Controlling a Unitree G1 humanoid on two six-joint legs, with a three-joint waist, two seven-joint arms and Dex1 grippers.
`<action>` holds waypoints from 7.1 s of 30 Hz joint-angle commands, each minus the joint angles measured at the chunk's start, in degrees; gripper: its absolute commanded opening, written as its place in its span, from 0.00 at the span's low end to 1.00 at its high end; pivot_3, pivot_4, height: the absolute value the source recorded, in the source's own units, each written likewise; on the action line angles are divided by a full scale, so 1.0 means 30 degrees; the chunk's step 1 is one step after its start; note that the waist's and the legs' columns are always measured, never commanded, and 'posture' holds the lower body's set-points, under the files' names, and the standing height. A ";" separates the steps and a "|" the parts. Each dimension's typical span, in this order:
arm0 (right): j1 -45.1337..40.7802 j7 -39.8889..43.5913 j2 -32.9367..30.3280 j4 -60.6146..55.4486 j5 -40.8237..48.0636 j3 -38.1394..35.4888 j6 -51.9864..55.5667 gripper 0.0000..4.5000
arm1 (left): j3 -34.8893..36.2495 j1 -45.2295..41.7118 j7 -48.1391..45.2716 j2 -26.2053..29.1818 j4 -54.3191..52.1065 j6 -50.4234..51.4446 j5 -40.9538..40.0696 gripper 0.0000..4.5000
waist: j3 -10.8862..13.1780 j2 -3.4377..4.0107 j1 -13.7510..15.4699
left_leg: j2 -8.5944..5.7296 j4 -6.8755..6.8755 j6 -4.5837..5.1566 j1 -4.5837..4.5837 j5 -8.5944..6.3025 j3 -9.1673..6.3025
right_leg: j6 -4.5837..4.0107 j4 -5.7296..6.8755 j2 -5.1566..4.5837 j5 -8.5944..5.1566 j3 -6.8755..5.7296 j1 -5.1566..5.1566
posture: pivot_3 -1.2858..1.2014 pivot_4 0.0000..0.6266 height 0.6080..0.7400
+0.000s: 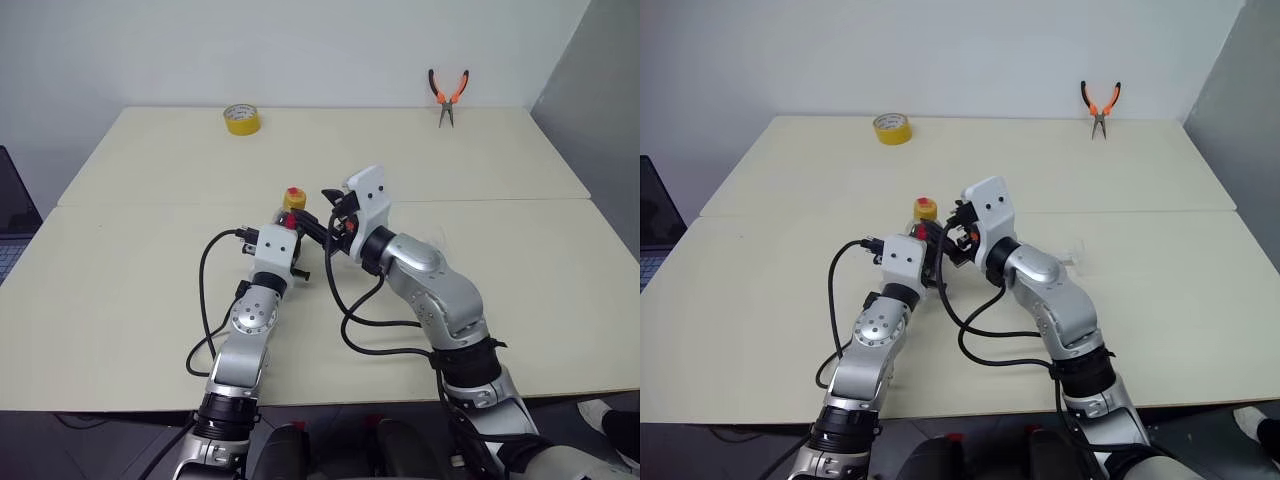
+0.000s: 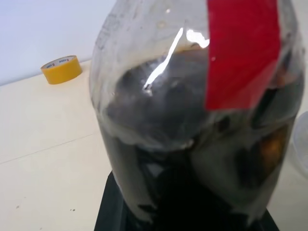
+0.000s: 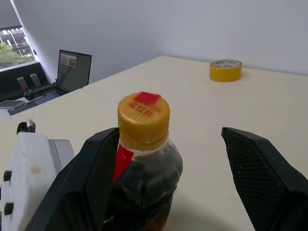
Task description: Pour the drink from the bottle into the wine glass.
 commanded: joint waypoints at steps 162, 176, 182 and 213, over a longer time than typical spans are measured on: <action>1.3197 -0.4444 -0.2568 -0.5361 -0.2336 -0.7445 -0.2185 0.27 | 0.2889 -0.1555 0.1441 -0.0425 0.0097 -0.1369 -0.1401 0.16 | 0.0017 -0.0038 0.0003 | 0.0002 -0.0017 -0.0005 0.0020 0.0002 0.0094 | 0.0076 -0.0114 0.0035 0.0036 0.0102 0.0019 | 0.52 0.24 1.00; 1.2908 -0.3692 -0.3313 -0.4967 -0.1951 -0.6729 -0.1331 0.96 | 0.3057 -0.1556 0.1372 -0.0472 0.0330 -0.1338 -0.1625 0.16 | 0.0016 -0.0041 0.0045 | -0.0008 -0.0012 -0.0005 0.0008 0.0001 0.0086 | 0.0079 -0.0122 0.0036 0.0036 0.0099 0.0021 | 0.52 0.24 1.00; 1.3449 -0.3520 -0.3135 -0.6597 -0.2092 -0.6291 -0.4299 1.00 | 0.3307 -0.1647 0.1312 -0.0393 0.0586 -0.1398 -0.2014 0.16 | 0.0015 -0.0042 0.0042 | -0.0007 -0.0012 -0.0005 0.0009 0.0001 0.0085 | 0.0081 -0.0121 0.0038 0.0036 0.0099 0.0020 | 0.52 0.24 1.00; 0.2593 0.5433 -0.5982 -0.5846 0.3274 0.1769 -0.1615 1.00 | 0.5813 -0.5121 0.1228 0.1804 0.8062 -0.4099 -0.3722 0.16 | 0.0019 -0.0085 0.0073 | -0.0008 0.0020 -0.0002 -0.0014 0.0003 0.0030 | 0.0084 -0.0123 0.0016 0.0053 0.0041 0.0028 | 0.52 0.24 1.00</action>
